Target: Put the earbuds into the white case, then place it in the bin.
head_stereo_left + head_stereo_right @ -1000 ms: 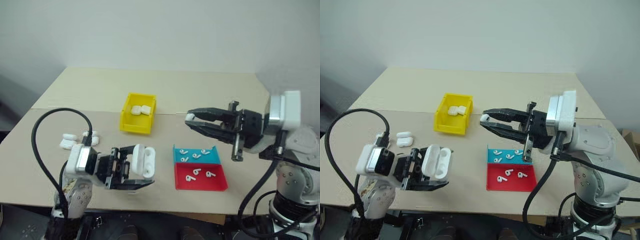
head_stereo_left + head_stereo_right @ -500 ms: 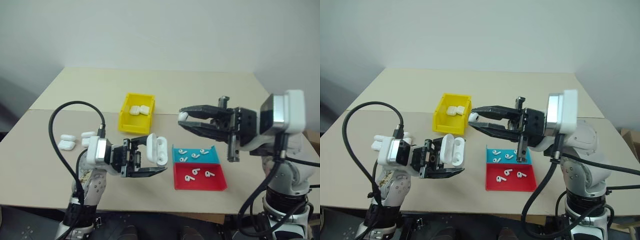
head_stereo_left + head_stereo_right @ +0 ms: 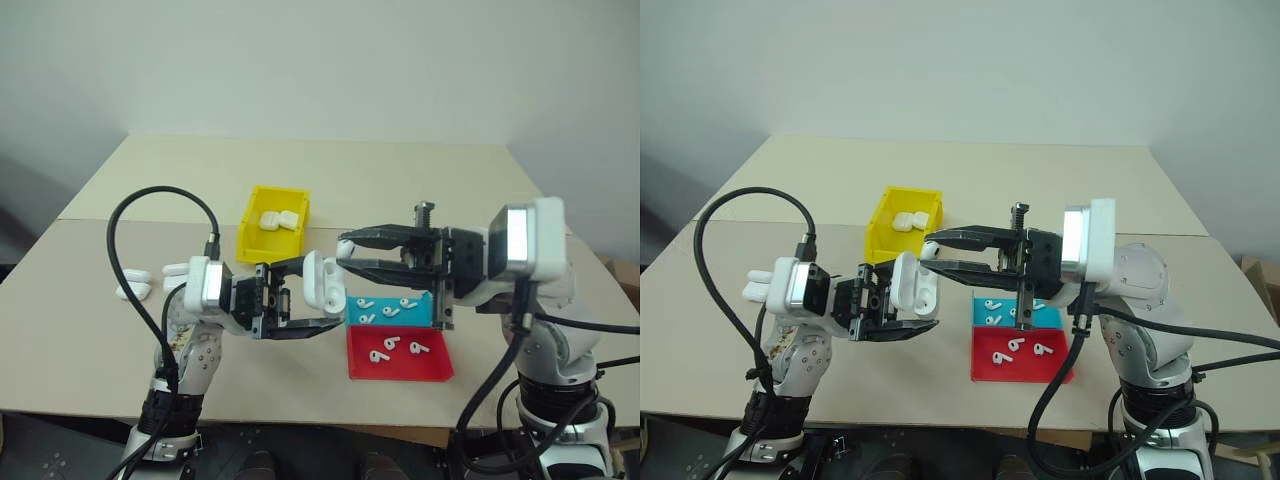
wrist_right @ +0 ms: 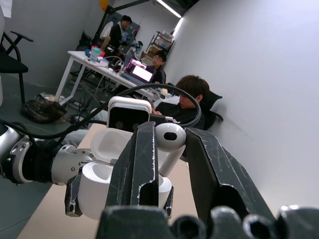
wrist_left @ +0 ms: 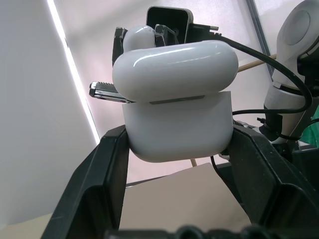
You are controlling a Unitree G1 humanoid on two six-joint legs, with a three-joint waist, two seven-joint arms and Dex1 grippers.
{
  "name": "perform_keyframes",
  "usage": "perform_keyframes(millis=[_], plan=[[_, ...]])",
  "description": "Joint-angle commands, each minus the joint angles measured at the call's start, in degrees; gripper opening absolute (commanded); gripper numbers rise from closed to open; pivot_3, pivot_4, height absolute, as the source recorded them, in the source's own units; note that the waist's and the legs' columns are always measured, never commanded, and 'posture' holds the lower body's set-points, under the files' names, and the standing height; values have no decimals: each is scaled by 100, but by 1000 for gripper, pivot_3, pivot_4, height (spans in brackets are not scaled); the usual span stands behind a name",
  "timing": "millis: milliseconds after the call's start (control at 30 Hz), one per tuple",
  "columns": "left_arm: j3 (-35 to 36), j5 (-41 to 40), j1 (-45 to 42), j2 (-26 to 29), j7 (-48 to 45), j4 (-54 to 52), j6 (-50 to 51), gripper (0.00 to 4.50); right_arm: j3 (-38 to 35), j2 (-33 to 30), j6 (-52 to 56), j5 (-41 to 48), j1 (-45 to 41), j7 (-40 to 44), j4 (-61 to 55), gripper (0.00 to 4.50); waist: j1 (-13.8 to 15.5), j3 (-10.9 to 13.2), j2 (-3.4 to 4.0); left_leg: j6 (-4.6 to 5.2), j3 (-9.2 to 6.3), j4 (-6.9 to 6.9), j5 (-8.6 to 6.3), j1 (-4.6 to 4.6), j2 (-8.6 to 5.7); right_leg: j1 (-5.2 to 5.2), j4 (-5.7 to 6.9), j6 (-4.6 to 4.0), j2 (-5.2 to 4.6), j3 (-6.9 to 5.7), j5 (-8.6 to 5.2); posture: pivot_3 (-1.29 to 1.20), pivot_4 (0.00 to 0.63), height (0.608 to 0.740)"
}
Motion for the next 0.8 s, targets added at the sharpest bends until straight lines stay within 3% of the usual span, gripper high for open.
perform_keyframes(millis=[33, 800], plan=[[-39, 10, -65, -30, 76, -143, -74, 2726, 40, -63, -210, -23, 9, 14, -54, 892, -2, 0, 0, 0, 0, 0, 0, 0, 0, 0, 0, 0, 0, 0, 0, 0, 150, 740], [-92, 58, -19, -30, 21, -131, -153, 2726, 431, -136, -807, -490, 204, 152, 225, 892, 3, 0, 0, 0, 0, 0, 0, 0, 0, 0, 0, 0, 0, 0, 0, 0, 150, 740]])
